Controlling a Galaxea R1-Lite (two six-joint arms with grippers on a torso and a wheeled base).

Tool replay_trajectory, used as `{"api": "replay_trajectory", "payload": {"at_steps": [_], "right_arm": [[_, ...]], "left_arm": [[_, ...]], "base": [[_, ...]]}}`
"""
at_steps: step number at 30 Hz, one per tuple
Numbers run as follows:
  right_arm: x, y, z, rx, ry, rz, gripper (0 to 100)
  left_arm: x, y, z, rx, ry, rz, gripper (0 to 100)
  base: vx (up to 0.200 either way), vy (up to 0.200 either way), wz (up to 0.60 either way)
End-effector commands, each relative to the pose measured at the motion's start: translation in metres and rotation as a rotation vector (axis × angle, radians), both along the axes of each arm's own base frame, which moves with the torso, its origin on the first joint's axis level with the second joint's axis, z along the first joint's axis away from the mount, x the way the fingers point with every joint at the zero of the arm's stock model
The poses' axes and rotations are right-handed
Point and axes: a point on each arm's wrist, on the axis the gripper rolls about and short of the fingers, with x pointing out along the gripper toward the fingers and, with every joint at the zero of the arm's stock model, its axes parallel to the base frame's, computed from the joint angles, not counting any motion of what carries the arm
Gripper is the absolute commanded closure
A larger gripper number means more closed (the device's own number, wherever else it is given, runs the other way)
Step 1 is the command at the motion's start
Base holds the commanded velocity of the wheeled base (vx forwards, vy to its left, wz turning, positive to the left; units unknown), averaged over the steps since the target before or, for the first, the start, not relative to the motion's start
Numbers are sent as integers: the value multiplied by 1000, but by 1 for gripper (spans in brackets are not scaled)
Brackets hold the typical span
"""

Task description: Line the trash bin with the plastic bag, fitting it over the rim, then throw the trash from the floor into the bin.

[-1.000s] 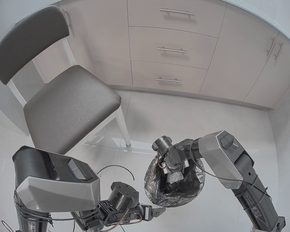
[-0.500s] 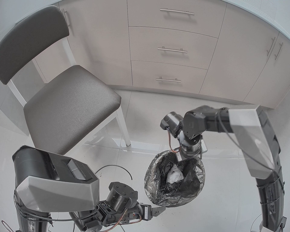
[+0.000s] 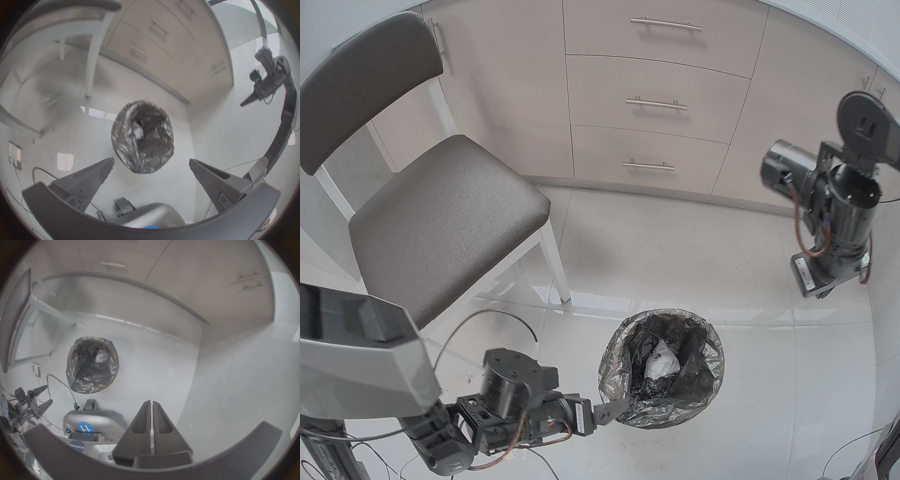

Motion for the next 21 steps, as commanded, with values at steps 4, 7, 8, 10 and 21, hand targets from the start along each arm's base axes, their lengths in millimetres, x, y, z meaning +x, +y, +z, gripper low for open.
{"api": "replay_trajectory", "payload": {"at_steps": [4,7,8,10,21], "right_arm": [[-135,-90,101,227,-409,-125,100],[-191,-117,117,292,-541,-88,100],[-207,-124,119,311,-579,-82,100],[-207,-124,119,311,-579,-82,100],[-400,-184,100,499,-1144,-61,100]], "left_arm": [[-59,147,177,-8,-505,383,0],[-127,188,216,76,-530,546,0],[-145,191,220,87,-521,564,0],[-145,191,220,87,-521,564,0],[-255,207,182,130,-613,683,0]], "base": [[0,0,0],[0,0,0],[0,0,0],[0,0,0],[0,0,0]]}}
